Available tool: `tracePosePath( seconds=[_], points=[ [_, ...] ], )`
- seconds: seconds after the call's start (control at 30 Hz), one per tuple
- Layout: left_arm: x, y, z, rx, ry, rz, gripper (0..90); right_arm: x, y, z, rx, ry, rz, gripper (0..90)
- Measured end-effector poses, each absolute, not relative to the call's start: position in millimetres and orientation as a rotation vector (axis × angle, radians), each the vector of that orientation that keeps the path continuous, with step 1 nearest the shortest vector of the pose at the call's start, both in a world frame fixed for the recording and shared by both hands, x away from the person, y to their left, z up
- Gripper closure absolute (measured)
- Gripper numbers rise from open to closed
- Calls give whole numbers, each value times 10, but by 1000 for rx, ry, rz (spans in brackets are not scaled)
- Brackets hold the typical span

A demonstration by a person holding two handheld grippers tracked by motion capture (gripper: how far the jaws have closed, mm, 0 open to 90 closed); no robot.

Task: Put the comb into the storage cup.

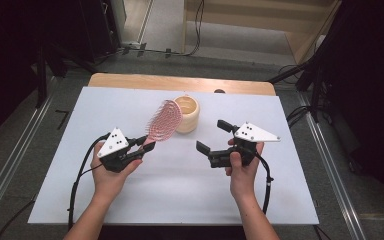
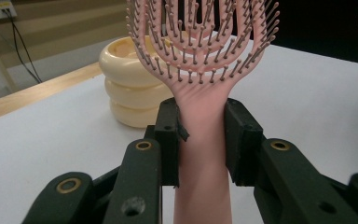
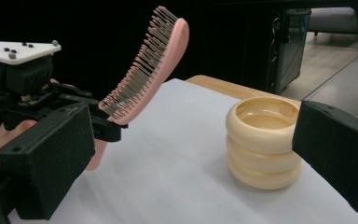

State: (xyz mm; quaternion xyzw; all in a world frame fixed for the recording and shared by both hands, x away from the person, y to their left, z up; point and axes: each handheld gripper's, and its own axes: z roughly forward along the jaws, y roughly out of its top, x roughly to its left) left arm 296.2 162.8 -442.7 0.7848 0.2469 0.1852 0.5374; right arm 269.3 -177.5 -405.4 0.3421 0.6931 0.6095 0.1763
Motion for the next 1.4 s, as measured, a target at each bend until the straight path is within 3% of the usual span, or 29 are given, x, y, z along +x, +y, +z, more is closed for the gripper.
tracePosePath(
  seconds=[1.13, 1.4],
  points=[
    [2698, 1143, -4701, 1891, 520, 384, 707, 2622, -1445, -4269, 1144, 1986, 1814, 0],
    [2668, 1081, -4736, 1894, 503, 394, 707, 2648, -1427, -4298, 1268, 1924, 1843, 118]
  ],
)
